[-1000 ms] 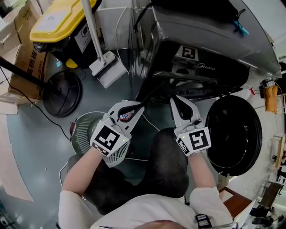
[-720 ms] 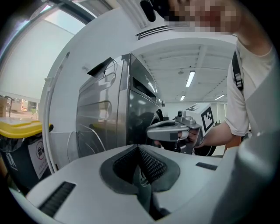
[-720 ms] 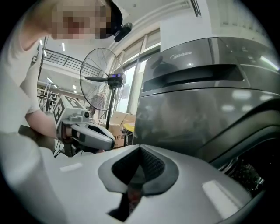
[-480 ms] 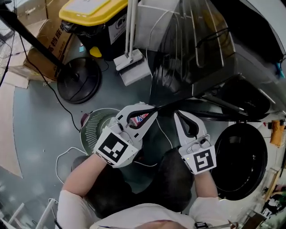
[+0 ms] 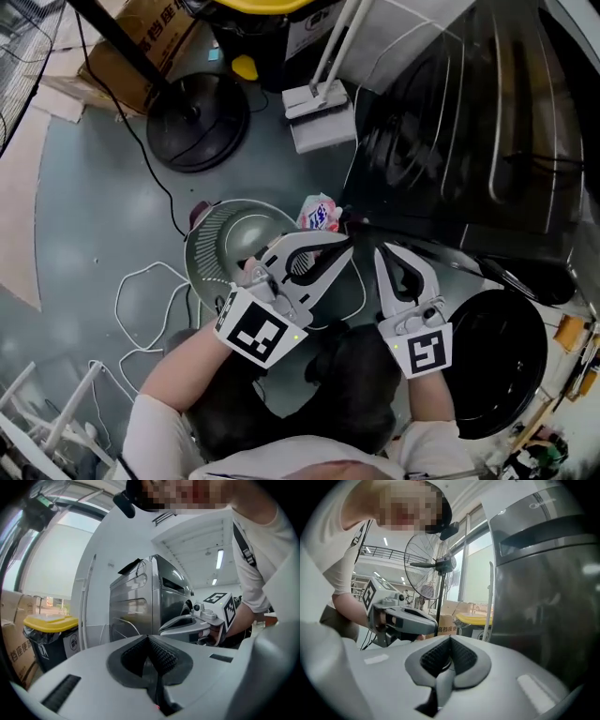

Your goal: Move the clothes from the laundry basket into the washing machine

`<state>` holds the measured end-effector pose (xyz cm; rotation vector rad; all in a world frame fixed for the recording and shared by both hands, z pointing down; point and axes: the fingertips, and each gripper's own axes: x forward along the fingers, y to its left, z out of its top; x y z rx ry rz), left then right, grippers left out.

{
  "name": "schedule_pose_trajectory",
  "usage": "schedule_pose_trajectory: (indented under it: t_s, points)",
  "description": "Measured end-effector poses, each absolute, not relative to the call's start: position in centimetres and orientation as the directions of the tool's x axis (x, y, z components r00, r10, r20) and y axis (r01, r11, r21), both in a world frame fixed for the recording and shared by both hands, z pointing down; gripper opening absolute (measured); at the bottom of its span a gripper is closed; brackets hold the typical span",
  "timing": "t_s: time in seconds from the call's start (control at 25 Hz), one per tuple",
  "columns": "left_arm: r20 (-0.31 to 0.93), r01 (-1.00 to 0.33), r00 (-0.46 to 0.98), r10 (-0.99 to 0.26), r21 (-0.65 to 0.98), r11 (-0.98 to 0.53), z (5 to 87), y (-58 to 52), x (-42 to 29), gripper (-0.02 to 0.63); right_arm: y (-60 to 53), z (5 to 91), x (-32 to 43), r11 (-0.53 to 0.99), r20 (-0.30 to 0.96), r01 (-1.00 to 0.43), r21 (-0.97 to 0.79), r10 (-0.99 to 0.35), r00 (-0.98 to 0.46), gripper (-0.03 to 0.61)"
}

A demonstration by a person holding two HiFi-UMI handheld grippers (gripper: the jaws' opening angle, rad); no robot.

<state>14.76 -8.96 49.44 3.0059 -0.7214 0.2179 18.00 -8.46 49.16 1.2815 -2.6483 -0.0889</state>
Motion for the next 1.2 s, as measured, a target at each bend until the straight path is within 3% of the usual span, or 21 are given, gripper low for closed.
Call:
schedule_pose_trajectory:
  t_s: [0.16, 0.36, 0.64, 1.2]
  points:
    - [0.093, -0.526, 0.849, -0.520, 0.061, -0.848, 48.5, -10.6, 13.1, 0.005, -9.1, 48.2, 17.5, 0.626, 0.143, -0.774, 0.099, -0.778, -0.611, 0.009]
    - [0.132, -0.641, 0.767, -0.629, 0.103, -0.760, 47.9, -11.1, 10.5, 0.005, -8.9, 46.3, 17.3, 0.593, 0.167, -0.803, 0.063, -0.799, -0.577, 0.010]
    - [0.183, -0.622, 0.781, -0.598, 0.138, -0.771, 41.7, -8.6, 10.3, 0.005, -6.7, 39.6, 17.7, 0.574, 0.219, -0.818, 0.045, -0.804, -0.552, 0.009]
    - [0.186, -0.590, 0.805, -0.564, 0.148, -0.794, 19.7, -4.0, 9.5, 0.005, -3.9, 18.3, 18.9, 0.536, 0.215, -0.843, 0.047, -0.830, -0.515, 0.009]
